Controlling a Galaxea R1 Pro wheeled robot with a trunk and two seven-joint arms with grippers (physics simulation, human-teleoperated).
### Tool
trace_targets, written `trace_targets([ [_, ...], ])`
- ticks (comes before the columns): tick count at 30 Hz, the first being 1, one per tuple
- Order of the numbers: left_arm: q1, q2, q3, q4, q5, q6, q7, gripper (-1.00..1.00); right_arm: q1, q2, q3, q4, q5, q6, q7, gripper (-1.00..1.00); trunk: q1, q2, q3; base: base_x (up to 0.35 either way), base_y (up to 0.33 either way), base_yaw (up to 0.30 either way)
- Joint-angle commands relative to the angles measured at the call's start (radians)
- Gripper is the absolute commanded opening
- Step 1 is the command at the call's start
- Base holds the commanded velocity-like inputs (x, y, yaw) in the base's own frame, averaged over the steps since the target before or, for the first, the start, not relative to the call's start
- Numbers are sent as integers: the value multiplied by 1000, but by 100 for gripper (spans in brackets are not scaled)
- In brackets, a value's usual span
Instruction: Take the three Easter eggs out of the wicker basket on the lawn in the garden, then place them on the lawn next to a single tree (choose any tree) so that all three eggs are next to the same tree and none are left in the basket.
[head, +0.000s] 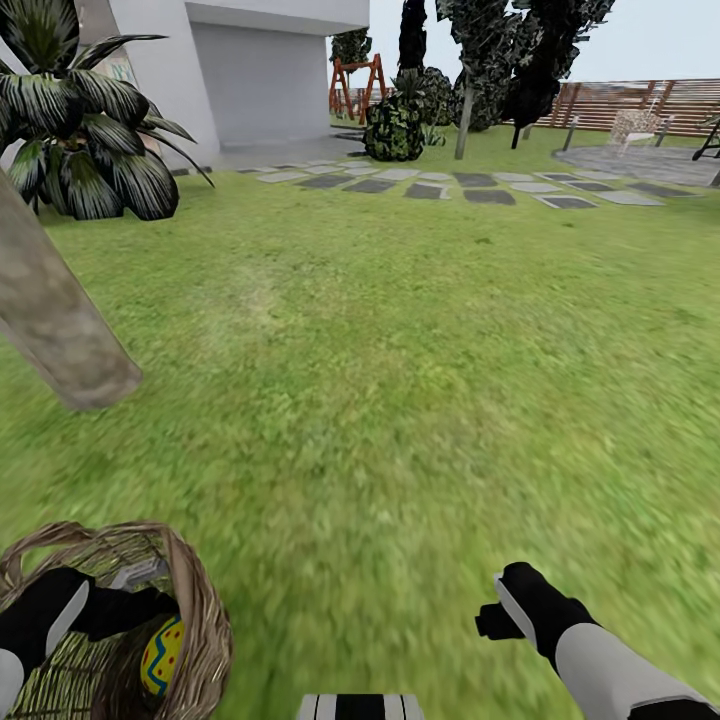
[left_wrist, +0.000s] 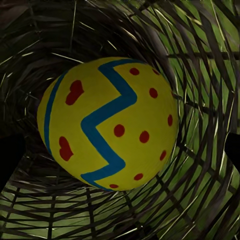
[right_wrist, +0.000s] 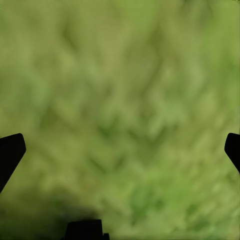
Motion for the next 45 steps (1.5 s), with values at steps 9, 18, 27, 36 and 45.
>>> trace_targets([
  [9, 0, -3, 3, -1, 7, 8, 1, 100, 0, 3, 6, -1, -9, 5, -8, 100, 0, 0, -1, 13, 104, 0],
  [18, 0, -6, 3, -1, 8, 8, 1, 100, 0, 3, 6, -1, -9, 5, -8, 100, 0, 0, -1, 0, 14, 0],
  [27, 0, -26, 2, -1, 4, 7, 16, 100, 0, 1, 5, -1, -9, 5, -8, 100, 3, -2, -32, 0, 0, 0],
  [36, 0, -30, 3, -1, 6, 7, 24, 100, 0, 3, 6, -1, -9, 4, -8, 100, 7, -4, -67, 0, 0, 0],
  [45, 0, -47, 1, -1, 7, 6, 23, 100, 0, 3, 6, -1, -9, 5, -8, 100, 8, -5, -70, 13, 0, 0],
])
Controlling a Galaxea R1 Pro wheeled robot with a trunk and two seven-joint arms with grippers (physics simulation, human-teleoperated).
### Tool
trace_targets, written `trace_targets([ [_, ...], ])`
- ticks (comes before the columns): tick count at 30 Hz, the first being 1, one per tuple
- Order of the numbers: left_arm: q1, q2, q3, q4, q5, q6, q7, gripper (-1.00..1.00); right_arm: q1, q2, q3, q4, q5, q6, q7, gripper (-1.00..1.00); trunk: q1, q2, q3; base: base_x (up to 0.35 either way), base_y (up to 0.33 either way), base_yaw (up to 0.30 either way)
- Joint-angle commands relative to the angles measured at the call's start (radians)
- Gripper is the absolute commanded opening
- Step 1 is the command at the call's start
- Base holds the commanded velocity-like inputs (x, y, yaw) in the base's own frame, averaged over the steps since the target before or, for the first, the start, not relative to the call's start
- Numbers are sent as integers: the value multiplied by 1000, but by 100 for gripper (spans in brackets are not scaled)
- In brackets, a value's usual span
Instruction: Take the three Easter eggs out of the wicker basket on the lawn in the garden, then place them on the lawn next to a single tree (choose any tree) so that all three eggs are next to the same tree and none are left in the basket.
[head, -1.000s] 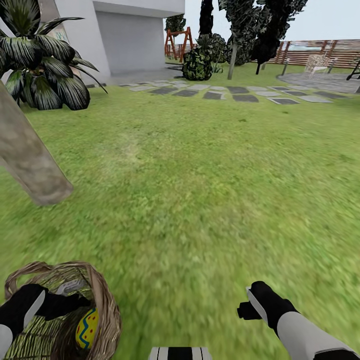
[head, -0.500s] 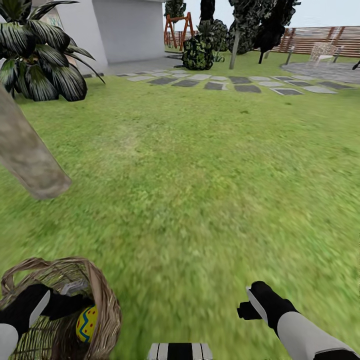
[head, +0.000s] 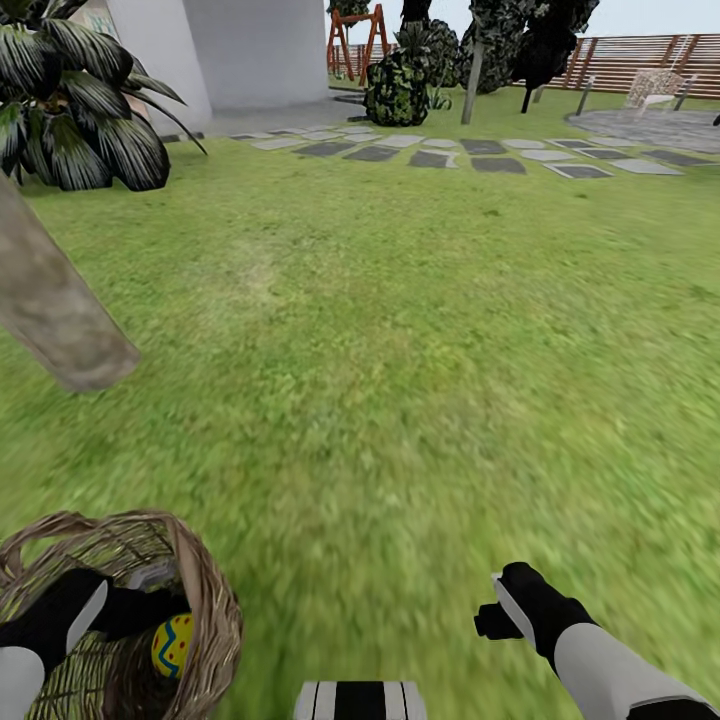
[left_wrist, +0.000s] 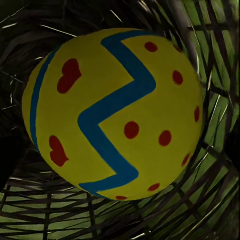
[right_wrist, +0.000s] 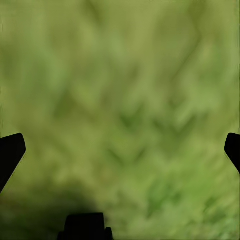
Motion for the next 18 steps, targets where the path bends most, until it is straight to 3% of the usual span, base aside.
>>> trace_targets([
  [1, 0, -4, 3, -1, 5, 8, 1, 100, 0, -1, 7, -2, -9, 4, -6, 100, 0, 0, -1, 173, 0, 0],
  [8, 0, -12, 3, -1, 2, 9, 2, 100, 0, -1, 7, -2, -9, 5, -6, 100, 0, 0, -1, 43, 0, 0],
  [18, 0, -12, 3, -1, 2, 8, 2, 100, 0, 1, 8, 9, -8, 3, -6, 100, 4, -3, -39, 0, 0, 0],
])
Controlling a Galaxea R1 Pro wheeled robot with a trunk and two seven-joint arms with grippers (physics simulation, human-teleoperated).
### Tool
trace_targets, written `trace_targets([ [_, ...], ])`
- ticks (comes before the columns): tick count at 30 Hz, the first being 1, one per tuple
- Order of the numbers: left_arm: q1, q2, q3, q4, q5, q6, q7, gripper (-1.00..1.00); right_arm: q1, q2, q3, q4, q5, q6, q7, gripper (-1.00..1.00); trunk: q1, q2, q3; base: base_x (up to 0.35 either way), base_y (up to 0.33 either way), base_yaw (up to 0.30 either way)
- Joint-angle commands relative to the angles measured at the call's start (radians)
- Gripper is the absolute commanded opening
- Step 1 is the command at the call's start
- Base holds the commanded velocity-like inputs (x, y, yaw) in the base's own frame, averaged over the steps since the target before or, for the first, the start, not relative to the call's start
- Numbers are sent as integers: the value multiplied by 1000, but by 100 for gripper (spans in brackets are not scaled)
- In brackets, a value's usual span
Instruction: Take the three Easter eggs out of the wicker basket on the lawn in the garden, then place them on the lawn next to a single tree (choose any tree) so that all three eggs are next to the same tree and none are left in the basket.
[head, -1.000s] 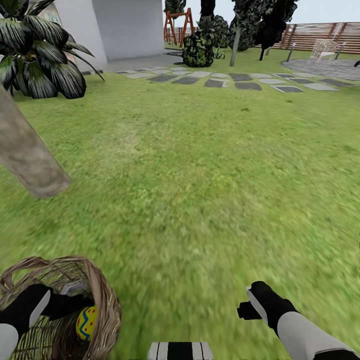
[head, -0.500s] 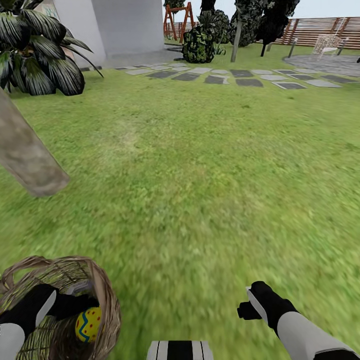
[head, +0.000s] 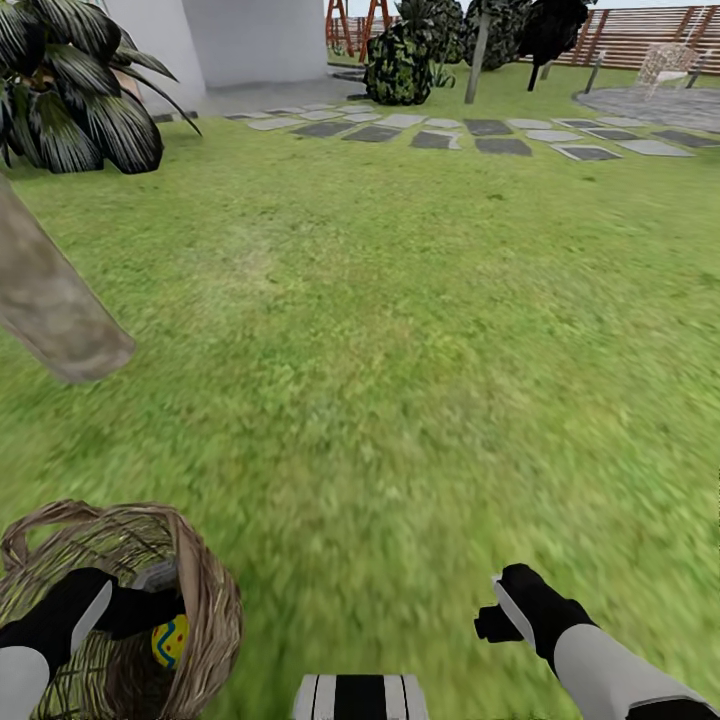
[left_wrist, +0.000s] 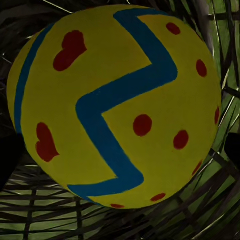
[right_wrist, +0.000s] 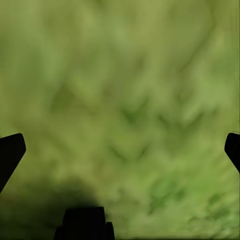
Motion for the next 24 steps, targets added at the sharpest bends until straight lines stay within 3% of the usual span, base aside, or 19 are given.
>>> trace_targets([
  [1, 0, -1, 3, -1, 7, 8, 2, 100, 0, 0, 7, 1, -9, 5, -6, 100, 0, 0, -1, 0, 0, 0],
  [12, 0, -2, 3, -1, 8, 8, 1, 100, 0, 1, 7, 2, -9, 5, -6, 100, 0, 0, -1, 0, 0, 0],
  [16, 0, -2, 3, -1, 8, 8, 2, 100, 0, 1, 7, 2, -9, 5, -6, 100, 2, -1, -16, 0, 0, 0],
  [24, 0, -4, 3, -1, 11, 8, 2, 100, 0, 1, 7, 2, -9, 5, -6, 100, 2, -1, -16, 0, 0, 0],
])
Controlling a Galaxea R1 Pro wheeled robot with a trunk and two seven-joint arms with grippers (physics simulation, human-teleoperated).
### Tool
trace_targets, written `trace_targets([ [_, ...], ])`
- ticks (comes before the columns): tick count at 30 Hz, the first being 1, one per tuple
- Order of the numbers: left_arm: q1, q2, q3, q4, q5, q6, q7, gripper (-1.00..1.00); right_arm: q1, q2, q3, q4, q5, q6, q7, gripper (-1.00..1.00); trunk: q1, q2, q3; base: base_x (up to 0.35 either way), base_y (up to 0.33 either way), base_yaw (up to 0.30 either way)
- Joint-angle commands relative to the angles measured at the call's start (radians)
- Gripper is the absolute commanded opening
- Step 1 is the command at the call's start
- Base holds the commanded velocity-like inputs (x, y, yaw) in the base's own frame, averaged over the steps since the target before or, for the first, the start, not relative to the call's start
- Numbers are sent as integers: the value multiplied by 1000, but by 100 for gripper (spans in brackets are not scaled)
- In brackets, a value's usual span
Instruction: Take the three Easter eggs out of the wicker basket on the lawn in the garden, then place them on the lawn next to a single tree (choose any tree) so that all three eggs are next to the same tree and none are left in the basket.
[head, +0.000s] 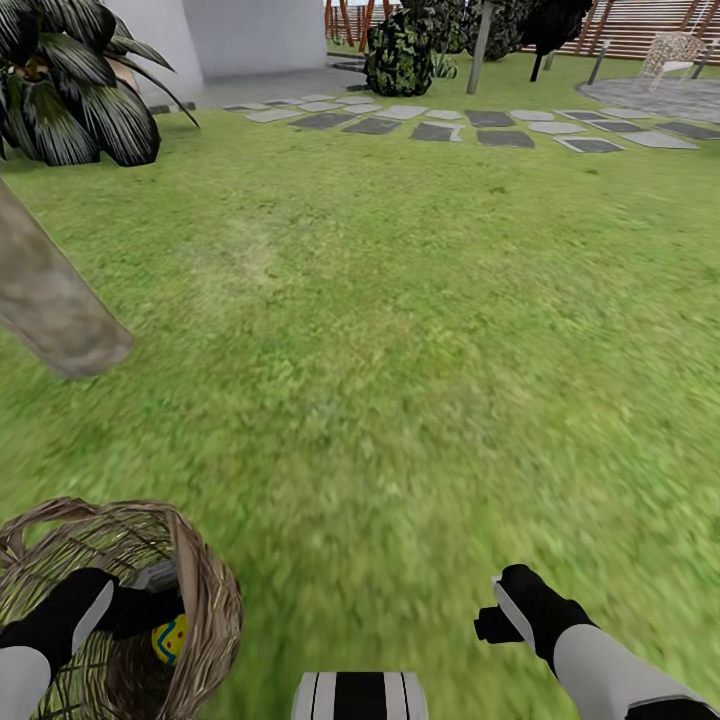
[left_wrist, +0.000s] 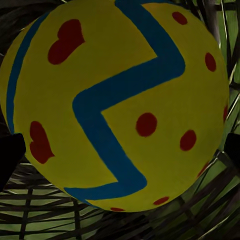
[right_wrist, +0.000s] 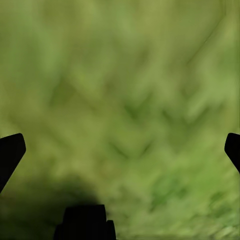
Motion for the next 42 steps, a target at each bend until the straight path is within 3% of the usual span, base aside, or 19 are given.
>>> trace_targets([
  [1, 0, -2, 3, 0, 6, 8, 1, 100, 0, -1, 7, -2, -9, 5, -6, 100, 0, 0, -1, 0, 0, 0],
  [9, 0, -13, 3, 1, 6, 8, 1, 100, 0, -3, 6, -2, -10, 5, -6, 100, 0, 0, -1, 0, 0, 0],
  [21, 0, -6, 4, 1, 5, 5, 0, 100, 0, -2, 5, -2, -9, 5, -6, 100, 0, 0, -1, 0, 0, 0],
  [22, 0, -4, 4, 1, 5, 0, 0, -100, 0, -2, 5, -2, -9, 5, -6, 100, 0, 0, -1, 0, 0, 0],
  [26, 0, -2, 4, 8, 6, -58, 0, -100, 0, -2, 6, -2, -9, 5, -6, 100, 0, 0, -1, 0, 0, 0],
  [42, 0, -9, 5, 8, 6, -59, -2, -100, 0, -2, 7, -2, -9, 5, -6, 100, 0, 0, -1, 0, 0, 0],
])
